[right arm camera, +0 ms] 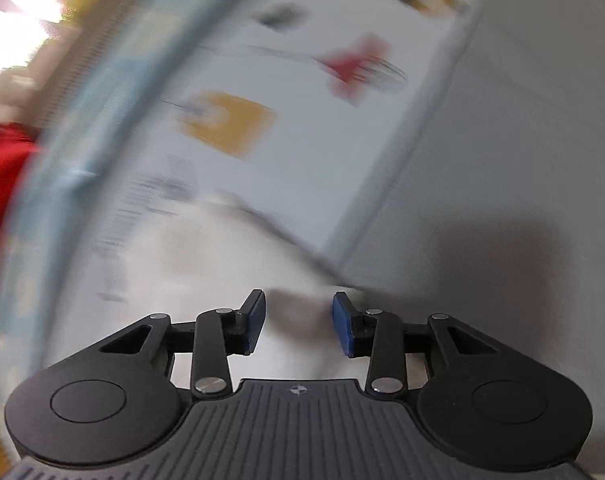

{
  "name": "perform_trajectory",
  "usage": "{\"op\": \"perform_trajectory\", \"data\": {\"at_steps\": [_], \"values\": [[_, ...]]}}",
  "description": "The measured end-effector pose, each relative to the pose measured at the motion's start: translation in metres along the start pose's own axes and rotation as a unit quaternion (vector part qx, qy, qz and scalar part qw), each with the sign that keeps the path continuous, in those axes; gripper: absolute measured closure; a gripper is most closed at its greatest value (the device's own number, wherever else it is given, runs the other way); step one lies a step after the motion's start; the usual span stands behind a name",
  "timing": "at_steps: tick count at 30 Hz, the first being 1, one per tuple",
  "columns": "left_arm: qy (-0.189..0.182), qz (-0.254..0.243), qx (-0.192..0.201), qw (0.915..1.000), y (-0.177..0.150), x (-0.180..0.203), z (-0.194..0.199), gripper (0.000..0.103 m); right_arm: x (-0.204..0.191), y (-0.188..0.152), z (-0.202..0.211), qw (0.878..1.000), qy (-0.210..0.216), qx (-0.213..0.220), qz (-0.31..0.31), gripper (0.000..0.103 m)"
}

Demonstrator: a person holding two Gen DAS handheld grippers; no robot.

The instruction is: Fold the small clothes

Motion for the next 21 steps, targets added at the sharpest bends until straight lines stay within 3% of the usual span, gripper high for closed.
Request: {"op": "perform_trajectory", "data": {"at_steps": [3, 7, 10, 12, 14, 17, 19, 21], "values": [[0.026, 0.011, 0.005, 0.9996, 0.004, -0.016, 0.000, 0.082, 0.001, 0.003, 0.007, 1.000, 0.005, 0.005, 0.004, 0.052], [-0.002, 0.016, 0.040, 0.9991, 0.014, -0.003, 0.020, 0.082, -0.014, 0.009, 0.027, 0.998, 0.040, 0.041, 0.021, 0.054], [-0.013, -0.006, 0.037, 0.9992, 0.006, 0.009, 0.019, 0.080, -0.004, 0.003, 0.017, 0.999, 0.025, 0.015, 0.021, 0.055], [0.014, -0.026, 0.017, 0.9994, -0.005, 0.003, 0.007, 0.080, 0.010, -0.004, 0.007, 1.000, -0.005, -0.010, 0.017, 0.051], [0.031, -0.030, 0.006, 0.9991, -0.014, -0.009, 0.000, 0.080, 0.016, -0.006, 0.014, 1.000, -0.004, -0.011, 0.009, 0.049], [0.031, -0.017, 0.028, 0.9990, -0.017, -0.015, 0.021, 0.080, 0.010, 0.003, 0.043, 0.998, -0.014, 0.024, 0.050, 0.051], [0.043, -0.047, 0.078, 0.9949, -0.013, -0.013, 0.050, 0.080, 0.002, 0.011, 0.070, 0.995, 0.003, 0.065, 0.076, 0.053], [0.044, -0.061, 0.094, 0.9927, -0.013, -0.012, 0.075, 0.080, -0.008, 0.018, 0.101, 0.989, 0.029, 0.099, 0.110, 0.053]]}}
Point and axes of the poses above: each gripper's, at about its wrist camera, not at the fingertips, and z roughly against the way its jaws point, x to its right, y to its top, the point moved 8 cm from there along -z, roughly the way its jaws point, and after that the axes turned 8 degrees about x, right-handed, at the moved point
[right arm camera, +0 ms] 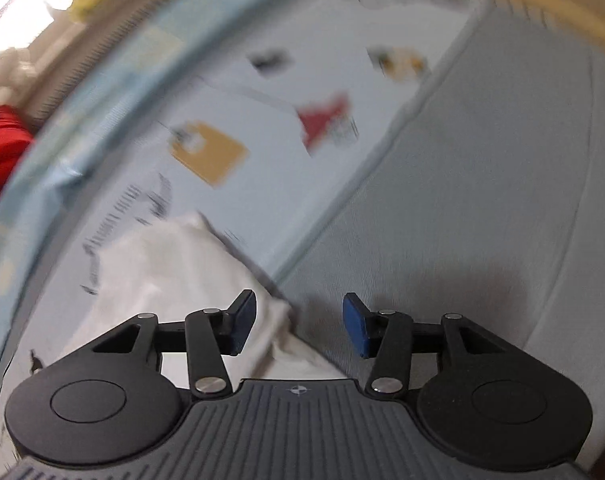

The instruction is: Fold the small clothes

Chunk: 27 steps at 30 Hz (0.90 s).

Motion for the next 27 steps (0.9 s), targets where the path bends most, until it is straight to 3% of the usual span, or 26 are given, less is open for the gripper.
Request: {"op": "perform_trajectory", "data": {"at_steps": [5, 7, 10, 15, 18, 21, 23, 27], "values": [[-0.034, -0.036, 0.058, 0.9971, 0.004, 0.005, 0.083, 0.076, -0.008, 0.020, 0.073, 0.993, 0.098, 0.034, 0.055, 0.053], [-0.051, -0.037, 0.076, 0.9951, -0.007, 0.001, 0.118, 0.070, -0.003, 0.019, 0.108, 0.986, 0.140, 0.042, 0.085, 0.053], [-0.064, -0.046, 0.093, 0.9925, -0.040, -0.001, 0.158, 0.070, 0.023, 0.005, 0.150, 0.976, 0.177, 0.047, 0.120, 0.053], [-0.064, -0.050, 0.080, 0.9935, -0.126, -0.014, 0.176, 0.071, 0.086, -0.043, 0.170, 0.977, 0.158, 0.037, 0.137, 0.053], [-0.046, -0.033, 0.020, 0.9982, -0.177, -0.027, 0.157, 0.078, 0.128, -0.077, 0.157, 0.984, 0.122, -0.017, 0.127, 0.052], [-0.032, -0.067, 0.007, 0.9972, -0.195, -0.027, 0.153, 0.079, 0.149, -0.095, 0.151, 0.983, 0.125, -0.054, 0.127, 0.052], [-0.030, -0.075, 0.005, 0.9967, -0.199, -0.028, 0.157, 0.079, 0.155, -0.100, 0.152, 0.980, 0.124, -0.050, 0.149, 0.052], [-0.061, -0.058, 0.023, 0.9962, -0.203, -0.031, 0.168, 0.079, 0.167, -0.118, 0.148, 0.980, 0.125, -0.060, 0.144, 0.052]]}}
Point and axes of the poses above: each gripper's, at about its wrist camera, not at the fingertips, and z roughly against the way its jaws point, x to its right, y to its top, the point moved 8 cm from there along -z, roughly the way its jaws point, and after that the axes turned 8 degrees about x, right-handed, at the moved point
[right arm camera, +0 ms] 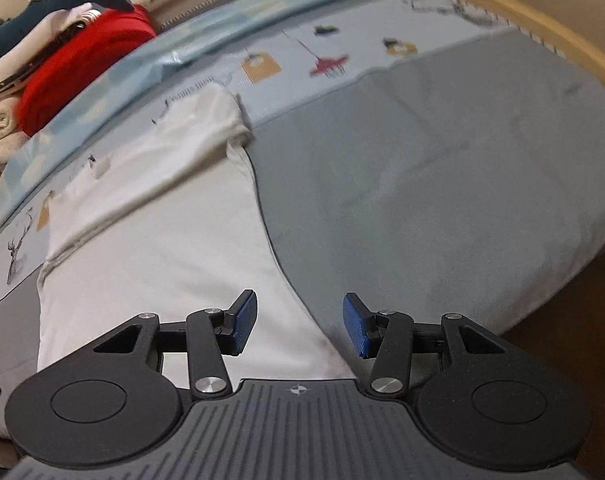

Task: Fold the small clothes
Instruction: 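Move both open grippers to the shirt hem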

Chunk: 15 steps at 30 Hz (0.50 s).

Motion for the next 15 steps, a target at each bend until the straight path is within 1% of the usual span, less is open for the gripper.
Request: {"op": "perform_trajectory", "data": {"at_steps": [2, 4, 5, 6, 7, 9, 12, 15], "values": [[-0.013, 0.014, -0.004, 0.9998, -0.016, -0.002, -0.007, 0.079, -0.003, -0.009, -0.006, 1.000, 0.005, -0.001, -0.002, 0.052], [-0.020, 0.025, -0.009, 0.9994, -0.034, -0.008, -0.021, 0.079, -0.004, -0.020, -0.016, 1.000, -0.006, -0.018, 0.004, 0.052], [-0.014, 0.027, -0.015, 0.9994, -0.041, -0.012, -0.028, 0.079, -0.006, -0.023, -0.020, 1.000, -0.011, -0.024, 0.012, 0.052], [0.007, 0.031, -0.040, 0.9987, -0.048, -0.016, -0.037, 0.079, -0.008, -0.023, -0.022, 0.999, -0.012, -0.026, 0.023, 0.053], [0.012, 0.031, -0.044, 0.9985, -0.048, -0.016, -0.039, 0.079, -0.010, -0.024, -0.024, 0.999, -0.013, -0.025, 0.033, 0.054], [-0.003, 0.029, -0.029, 0.9991, -0.045, -0.015, -0.038, 0.077, -0.006, -0.026, -0.027, 0.999, -0.023, -0.029, 0.040, 0.054], [0.007, 0.045, -0.047, 0.9979, -0.051, -0.022, -0.042, 0.077, 0.002, -0.033, -0.033, 0.998, -0.029, -0.043, 0.036, 0.054], [0.016, 0.035, -0.060, 0.9975, -0.054, -0.023, -0.046, 0.077, 0.006, -0.037, -0.039, 0.997, -0.039, -0.053, 0.042, 0.054]]}}
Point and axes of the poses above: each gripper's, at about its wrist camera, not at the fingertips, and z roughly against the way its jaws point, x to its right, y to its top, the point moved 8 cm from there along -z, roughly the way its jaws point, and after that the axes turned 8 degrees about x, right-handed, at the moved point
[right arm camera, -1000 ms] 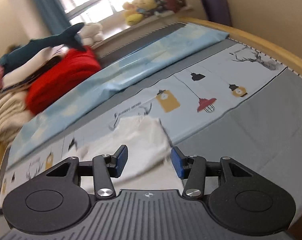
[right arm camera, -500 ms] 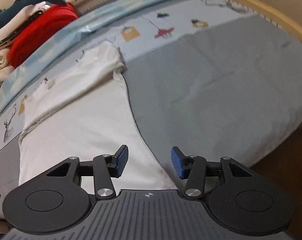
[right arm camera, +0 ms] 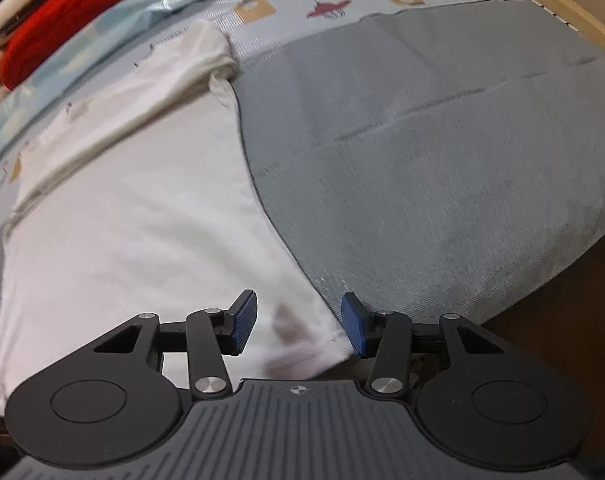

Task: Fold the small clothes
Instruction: 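Move both open grippers to the shirt hem, then grasp the shirt hem with both grippers and lift it toward the collar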

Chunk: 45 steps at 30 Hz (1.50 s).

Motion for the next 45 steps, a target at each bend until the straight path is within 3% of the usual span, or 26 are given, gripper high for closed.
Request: {"op": "perform_trajectory", "data": {"at_steps": [11, 17, 26, 33, 35, 36, 37, 39, 45], "values": [[0.019, 0.006, -0.043, 0.9989, -0.008, -0.007, -0.023, 0.077, 0.005, -0.011, -0.016, 0.999, -0.024, -0.031, 0.008, 0.054], [0.022, -0.001, -0.040, 0.9990, -0.009, -0.005, -0.024, 0.076, -0.001, -0.013, -0.021, 0.999, -0.030, -0.032, 0.029, 0.051], [0.022, -0.004, -0.039, 0.9990, -0.010, -0.003, -0.024, 0.076, -0.002, -0.014, -0.022, 0.998, -0.028, -0.030, 0.038, 0.054], [0.023, -0.009, -0.038, 0.9990, -0.010, -0.002, -0.025, 0.076, -0.005, -0.015, -0.022, 0.998, -0.018, -0.030, 0.046, 0.067], [0.022, -0.012, -0.038, 0.9990, -0.009, -0.002, -0.026, 0.076, -0.007, -0.015, -0.022, 0.998, -0.012, -0.029, 0.047, 0.077], [0.022, -0.013, -0.037, 0.9990, -0.010, -0.001, -0.025, 0.077, -0.007, -0.015, -0.021, 0.999, -0.006, -0.030, 0.045, 0.092], [0.022, -0.014, -0.036, 0.9990, -0.010, -0.001, -0.024, 0.078, -0.007, -0.015, -0.021, 0.999, 0.003, -0.031, 0.040, 0.097], [0.016, -0.019, -0.034, 0.9991, -0.011, 0.001, -0.023, 0.097, -0.008, -0.015, -0.018, 0.999, 0.010, -0.028, 0.039, 0.097], [-0.016, -0.018, -0.011, 0.9997, -0.001, 0.010, 0.002, 0.101, -0.017, 0.006, 0.016, 0.998, 0.061, 0.021, 0.014, 0.098]]}}
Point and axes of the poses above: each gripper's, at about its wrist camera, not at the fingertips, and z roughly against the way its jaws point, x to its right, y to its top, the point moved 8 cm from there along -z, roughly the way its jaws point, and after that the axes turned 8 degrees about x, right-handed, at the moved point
